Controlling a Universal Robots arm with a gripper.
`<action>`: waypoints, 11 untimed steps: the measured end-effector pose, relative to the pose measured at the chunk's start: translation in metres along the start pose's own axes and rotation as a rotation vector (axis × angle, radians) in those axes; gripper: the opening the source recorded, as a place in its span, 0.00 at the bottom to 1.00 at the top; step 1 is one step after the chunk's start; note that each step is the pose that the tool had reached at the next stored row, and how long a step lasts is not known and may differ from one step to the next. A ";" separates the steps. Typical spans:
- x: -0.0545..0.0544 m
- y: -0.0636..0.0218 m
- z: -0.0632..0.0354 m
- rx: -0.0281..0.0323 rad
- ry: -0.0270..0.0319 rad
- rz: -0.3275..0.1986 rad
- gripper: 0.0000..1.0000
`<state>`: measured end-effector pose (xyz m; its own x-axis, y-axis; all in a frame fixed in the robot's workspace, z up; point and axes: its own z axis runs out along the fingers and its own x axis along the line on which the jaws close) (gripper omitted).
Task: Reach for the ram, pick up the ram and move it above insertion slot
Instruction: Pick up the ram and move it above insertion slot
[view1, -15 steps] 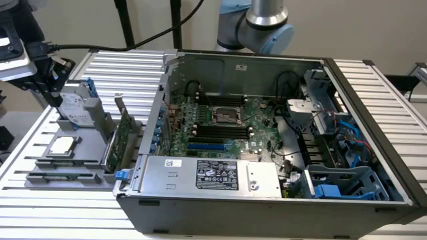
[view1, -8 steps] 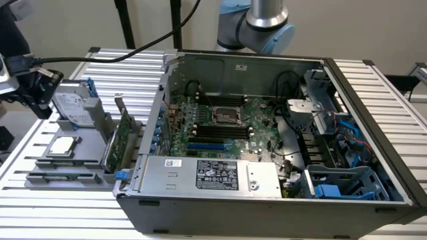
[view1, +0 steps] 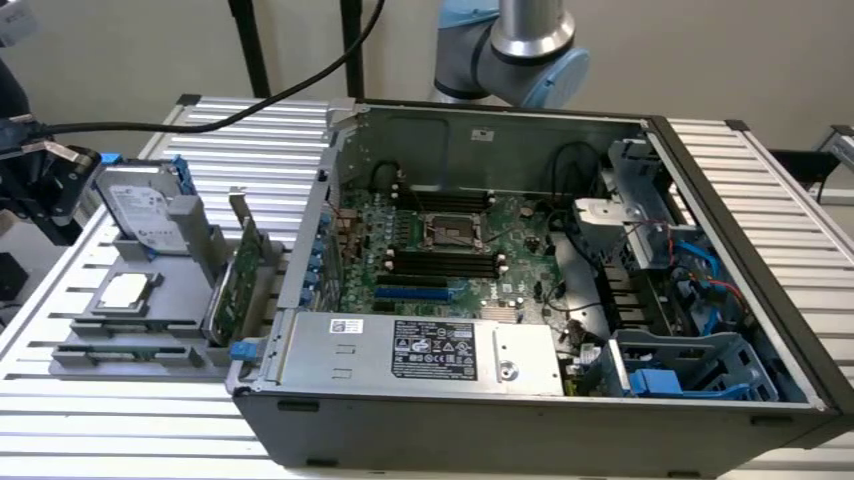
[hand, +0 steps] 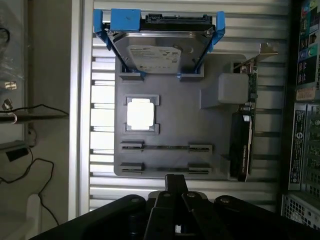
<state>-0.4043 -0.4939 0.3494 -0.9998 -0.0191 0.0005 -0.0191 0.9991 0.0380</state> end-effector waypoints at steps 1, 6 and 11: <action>0.000 0.0000 0.0000 0.0000 0.0000 0.000 0.11; 0.000 0.0000 0.0000 0.0000 0.0000 0.000 0.11; 0.000 0.0000 0.0000 0.0000 0.0000 0.000 0.11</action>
<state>-0.4043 -0.4940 0.3494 -0.9998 -0.0191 0.0005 -0.0191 0.9991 0.0379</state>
